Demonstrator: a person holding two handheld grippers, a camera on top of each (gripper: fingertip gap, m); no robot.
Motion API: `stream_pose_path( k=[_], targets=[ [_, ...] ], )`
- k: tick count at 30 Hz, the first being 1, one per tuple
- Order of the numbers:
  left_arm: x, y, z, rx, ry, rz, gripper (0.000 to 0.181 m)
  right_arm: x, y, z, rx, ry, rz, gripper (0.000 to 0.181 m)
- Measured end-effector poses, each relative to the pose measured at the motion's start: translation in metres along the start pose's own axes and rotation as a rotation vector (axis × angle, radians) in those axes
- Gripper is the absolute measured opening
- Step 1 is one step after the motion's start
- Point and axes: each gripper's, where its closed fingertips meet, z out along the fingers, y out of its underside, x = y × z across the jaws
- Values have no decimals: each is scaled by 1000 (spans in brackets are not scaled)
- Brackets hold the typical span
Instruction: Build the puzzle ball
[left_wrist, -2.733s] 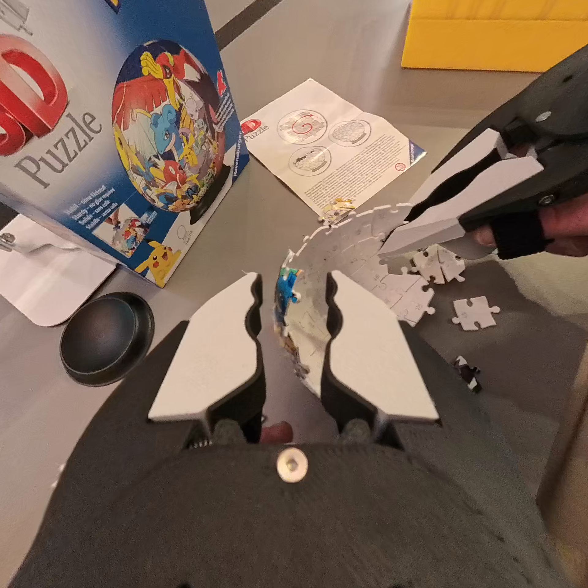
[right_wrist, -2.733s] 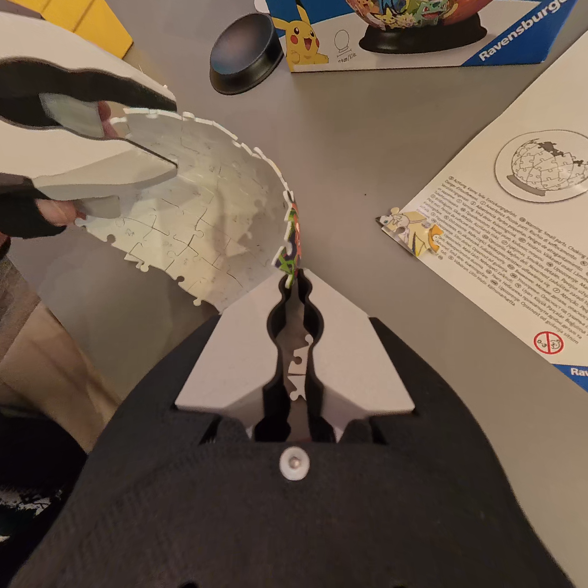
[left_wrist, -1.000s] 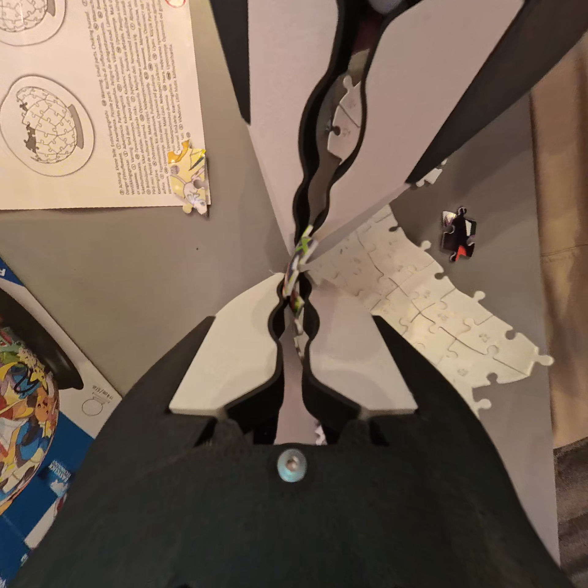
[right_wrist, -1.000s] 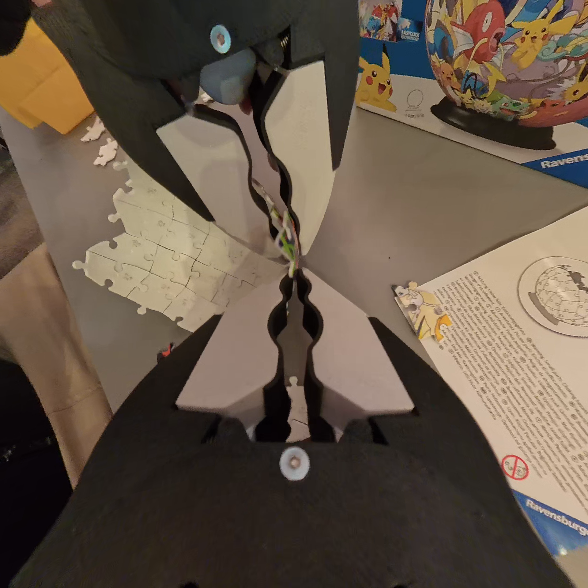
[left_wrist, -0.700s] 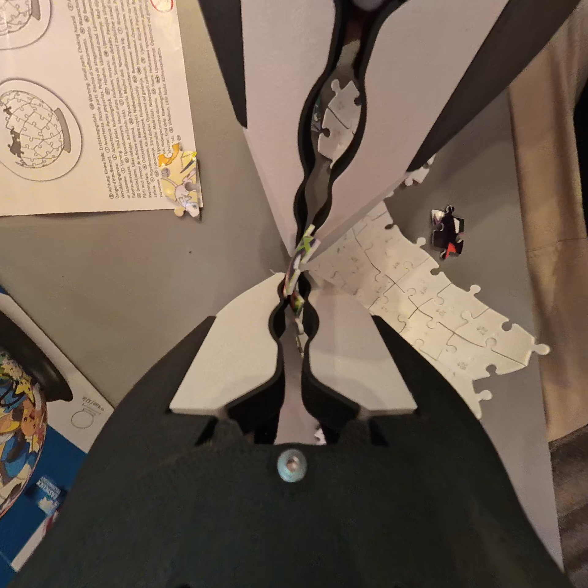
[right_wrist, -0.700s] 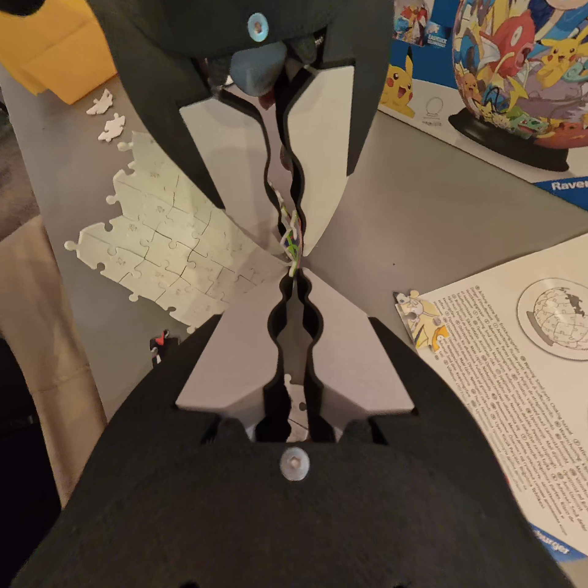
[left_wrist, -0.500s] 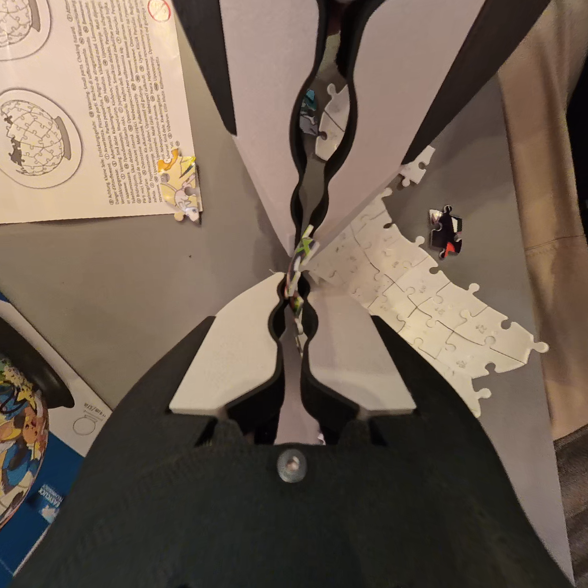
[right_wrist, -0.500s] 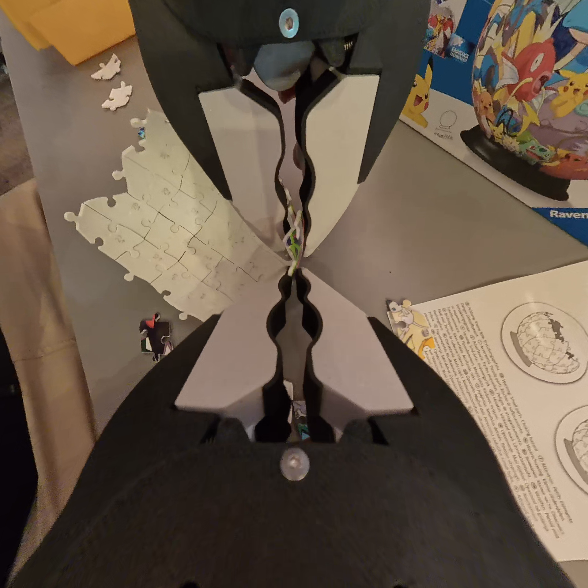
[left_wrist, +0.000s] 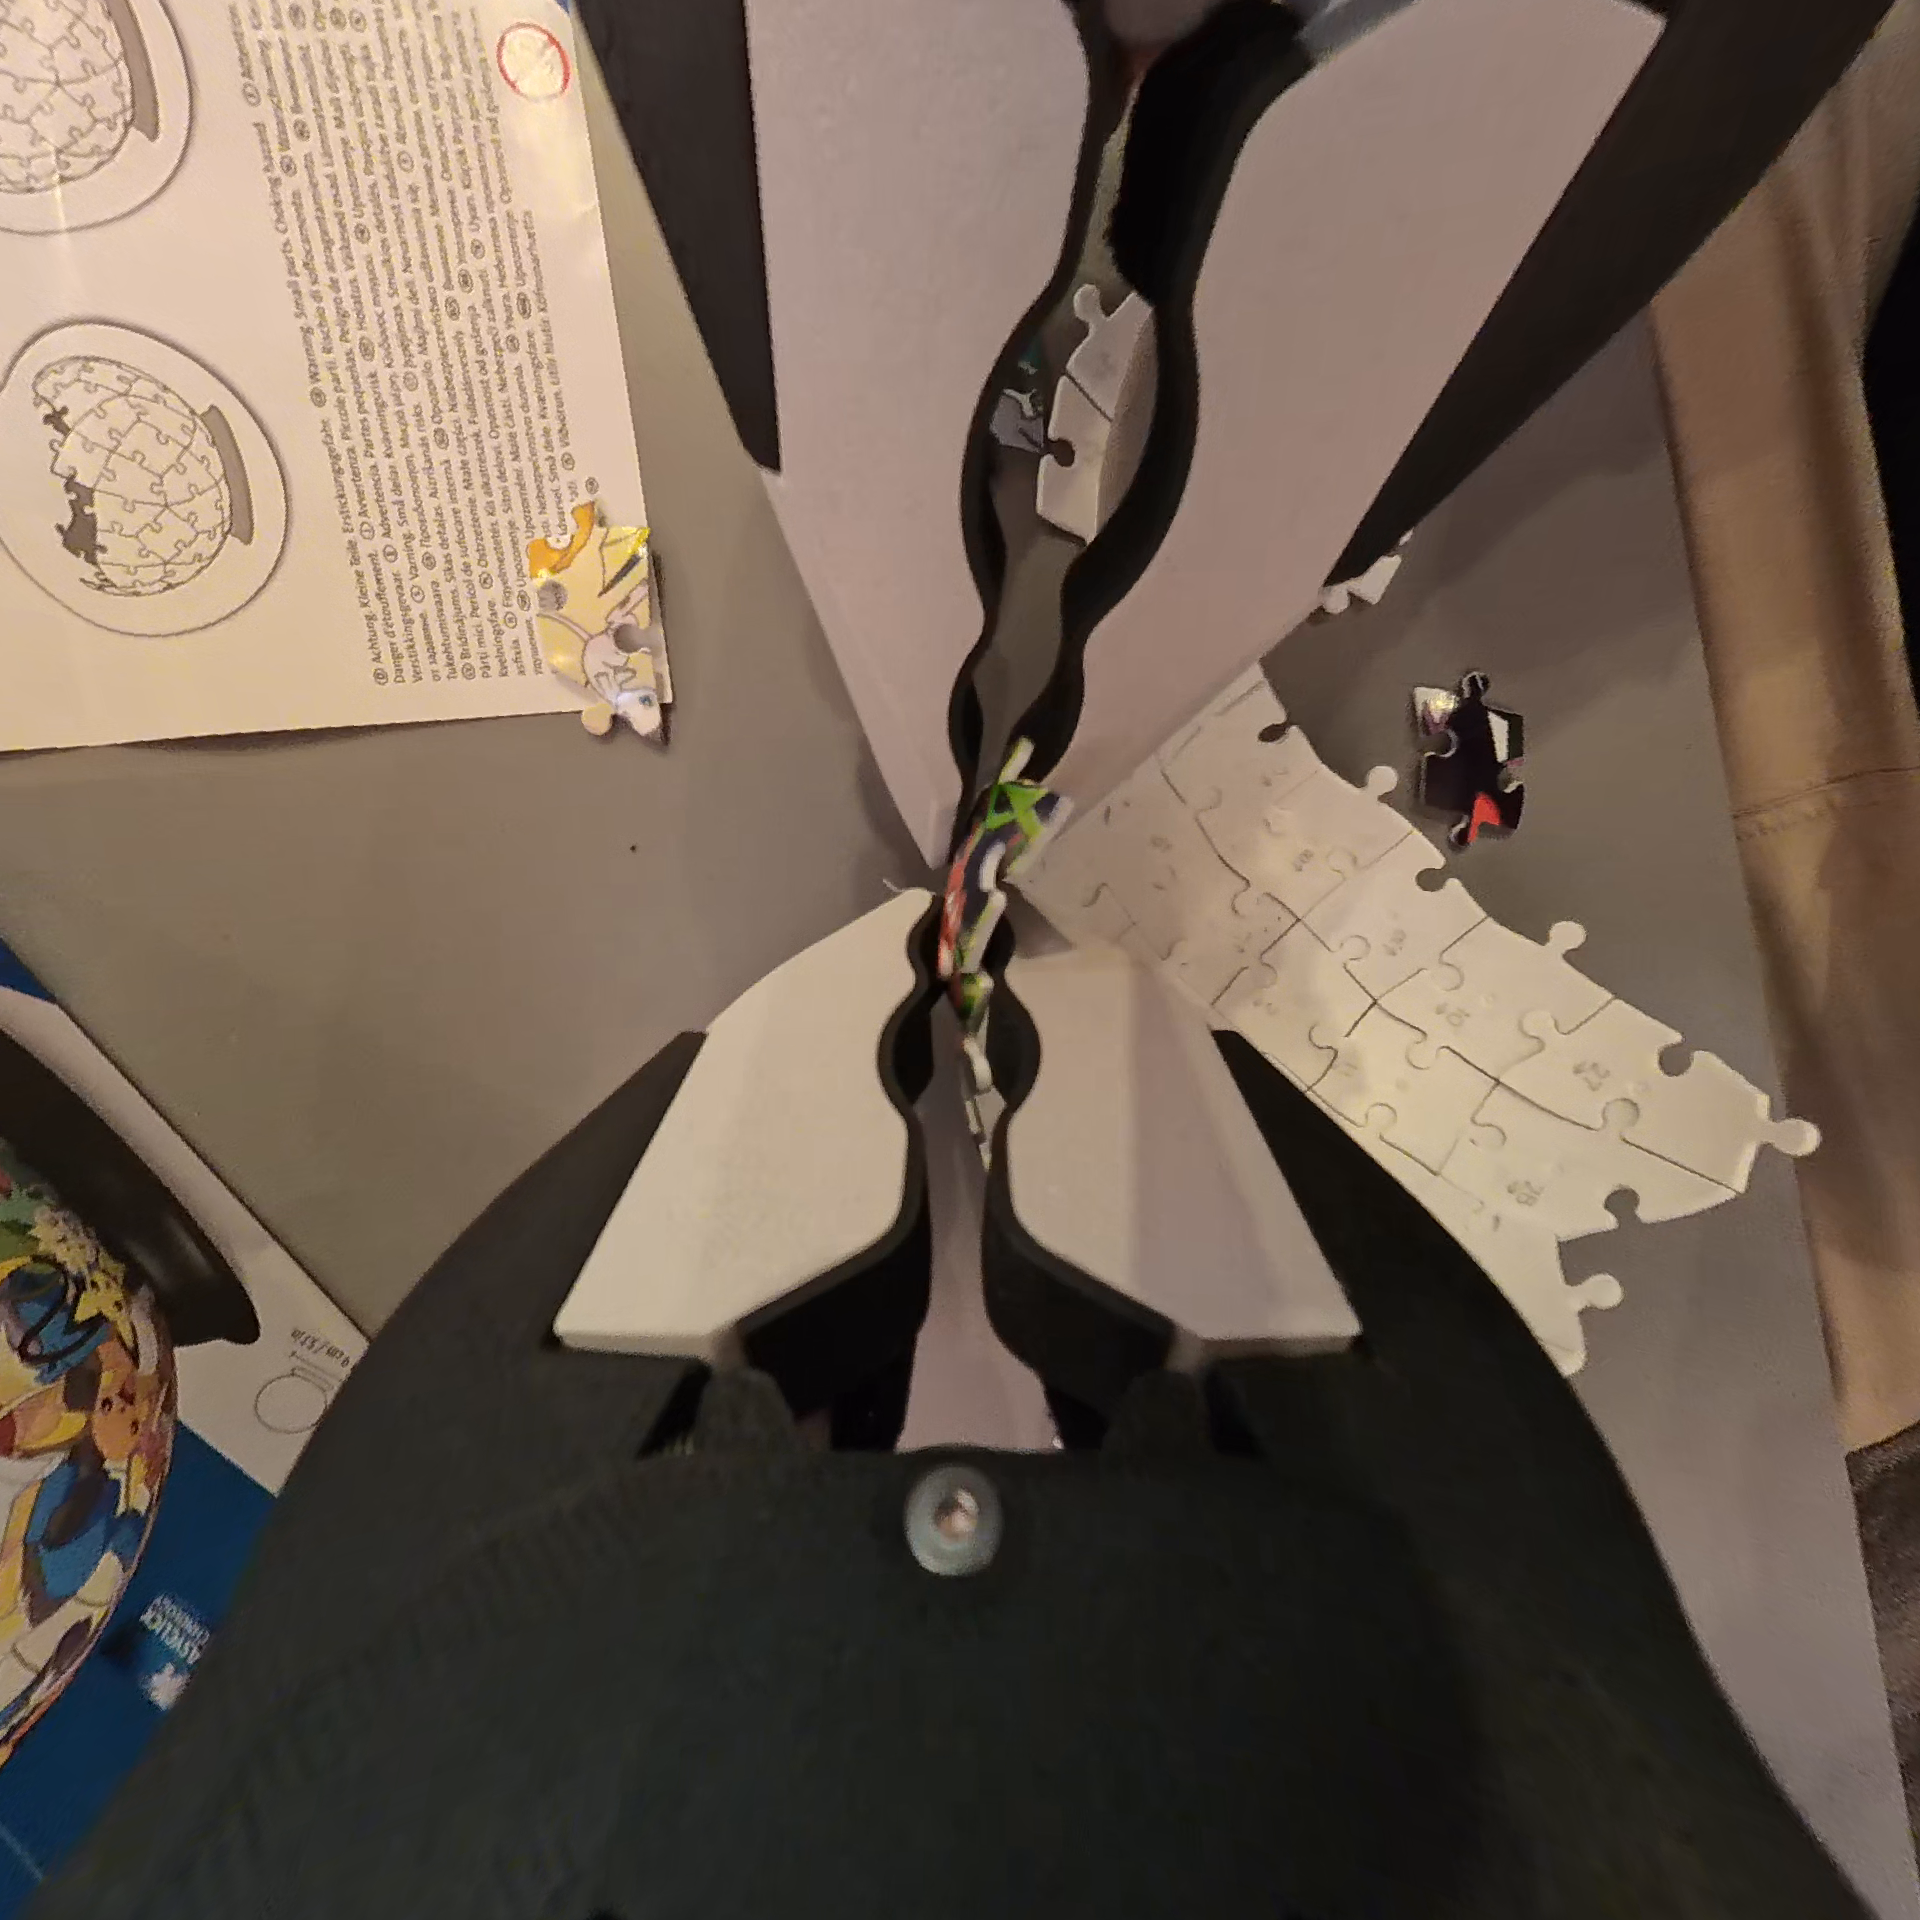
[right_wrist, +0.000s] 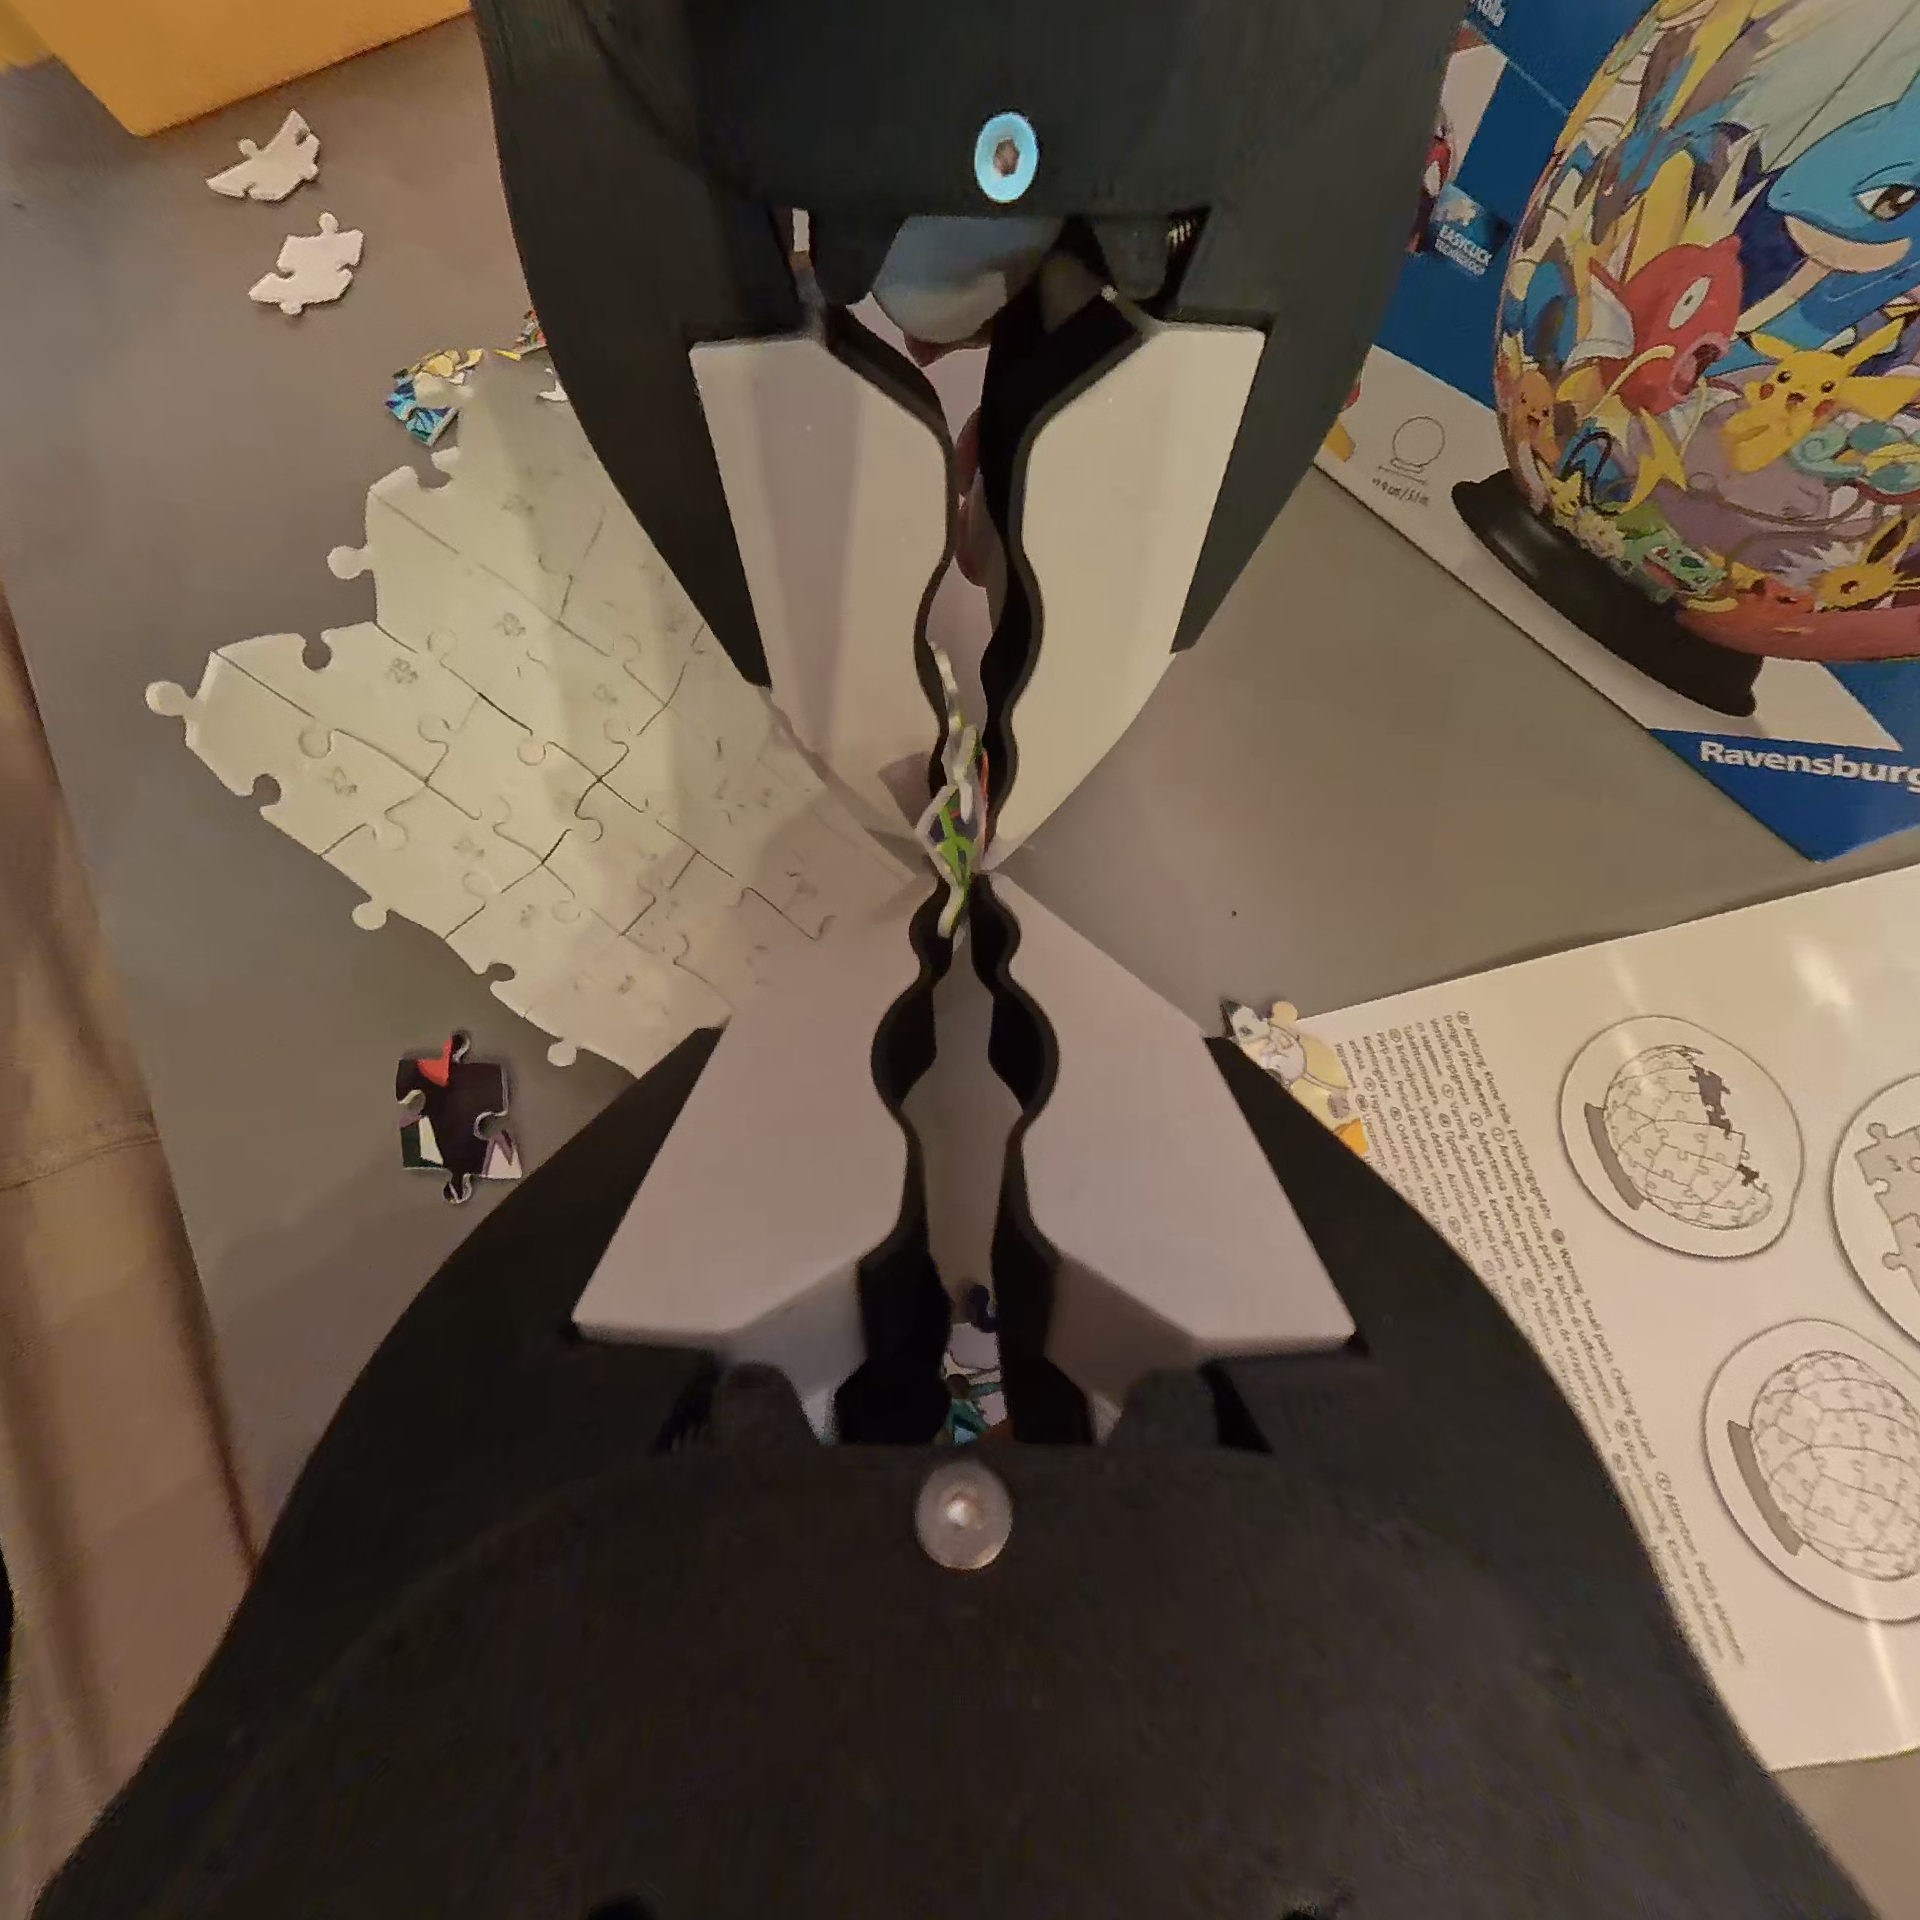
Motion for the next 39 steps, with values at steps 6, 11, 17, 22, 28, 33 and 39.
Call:
stream_pose_path(
  k=[6, 11, 17, 22, 28, 33, 39],
  targets=[
    [2, 0, 1, 8, 5, 2, 4, -1, 1, 0, 5, -16, -5, 1],
    [3, 4, -1, 3, 12, -32, 10, -2, -1, -1, 10, -17, -15, 2],
    [5, 7, 0, 6, 24, -47, 4, -3, -1, 0, 5, -14, -38, 2],
    [5, 6, 0, 2, 38, -43, 4, -1, -5, 0, 2, 11, -77, 7],
    [6, 7, 0, -15, 55, -39, 4, -2, -9, 0, -8, 13, -141, 4],
    [7, 5, 1, -11, 72, -47, 3, -4, -7, -1, -21, 15, -200, 0],
    [4, 7, -1, -26, 61, -53, 3, -1, -9, 0, -15, 19, -136, 0]
  ],
)
